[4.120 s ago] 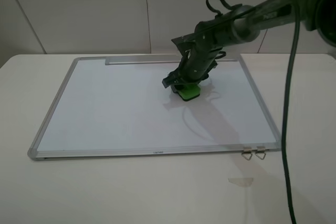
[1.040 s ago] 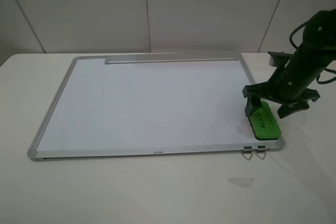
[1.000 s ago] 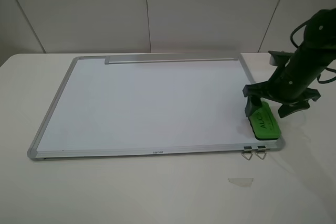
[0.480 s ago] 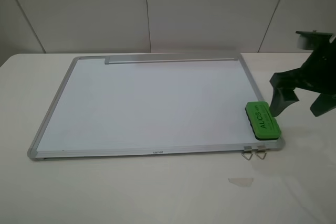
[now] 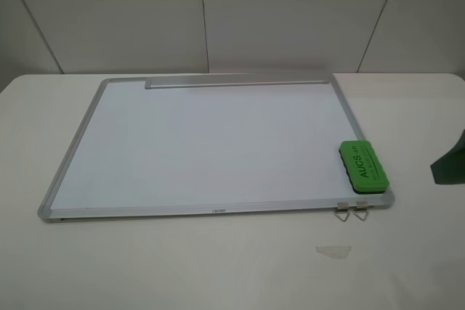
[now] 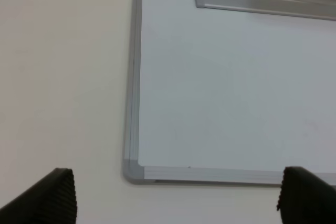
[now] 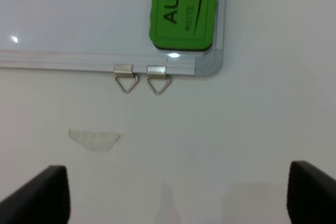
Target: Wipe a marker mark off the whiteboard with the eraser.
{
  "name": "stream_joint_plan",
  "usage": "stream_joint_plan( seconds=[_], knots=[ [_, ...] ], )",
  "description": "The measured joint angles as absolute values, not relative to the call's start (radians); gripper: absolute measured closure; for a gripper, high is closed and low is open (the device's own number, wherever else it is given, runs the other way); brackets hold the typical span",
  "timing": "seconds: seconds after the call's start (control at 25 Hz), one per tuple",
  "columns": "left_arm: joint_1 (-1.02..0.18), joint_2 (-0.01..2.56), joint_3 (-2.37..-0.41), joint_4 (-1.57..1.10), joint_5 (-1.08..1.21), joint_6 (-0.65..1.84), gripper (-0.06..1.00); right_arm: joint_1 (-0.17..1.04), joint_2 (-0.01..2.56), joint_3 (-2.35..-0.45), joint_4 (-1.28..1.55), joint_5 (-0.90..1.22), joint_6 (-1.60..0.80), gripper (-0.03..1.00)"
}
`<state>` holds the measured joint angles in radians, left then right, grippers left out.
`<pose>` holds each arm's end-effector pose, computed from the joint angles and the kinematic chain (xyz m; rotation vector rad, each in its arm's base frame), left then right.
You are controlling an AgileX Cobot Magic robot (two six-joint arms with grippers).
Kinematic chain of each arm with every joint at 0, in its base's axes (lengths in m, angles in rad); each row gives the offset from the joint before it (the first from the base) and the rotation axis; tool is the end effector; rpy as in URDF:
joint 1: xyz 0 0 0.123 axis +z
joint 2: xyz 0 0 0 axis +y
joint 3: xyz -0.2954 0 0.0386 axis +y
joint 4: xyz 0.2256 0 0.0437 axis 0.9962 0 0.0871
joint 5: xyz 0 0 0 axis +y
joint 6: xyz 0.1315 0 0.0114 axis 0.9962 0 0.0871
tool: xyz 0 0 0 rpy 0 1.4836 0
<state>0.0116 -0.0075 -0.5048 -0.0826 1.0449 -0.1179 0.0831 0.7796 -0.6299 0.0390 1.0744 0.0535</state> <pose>-0.0015 -0.0094 0.2514 -0.1269 2.0134 -0.1660 0.1013 0.0130 0.2480 -0.0252 2.7097 0.0927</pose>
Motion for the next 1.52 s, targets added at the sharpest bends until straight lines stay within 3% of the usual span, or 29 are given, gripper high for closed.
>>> stream_joint_plan(
  seconds=[0.24, 0.68, 1.12, 1.52],
  knots=[
    [0.012, -0.008, -0.505, -0.083, 1.045, -0.118, 0.16, 0.083, 0.468, -0.533, -0.022, 1.056, 0.054, 0.14],
    [0.012, -0.008, -0.505, -0.083, 1.045, -0.118, 0.16, 0.106, 0.215, -0.529, -0.022, 1.055, 0.054, 0.14],
    [0.012, -0.008, -0.505, -0.083, 1.045, -0.118, 0.16, 0.106, 0.006, -0.527, -0.021, 1.056, 0.054, 0.14],
    [0.012, -0.008, -0.505, -0.083, 1.045, -0.118, 0.16, 0.106, -0.003, -0.527, -0.021, 1.056, 0.054, 0.14]
  ],
)
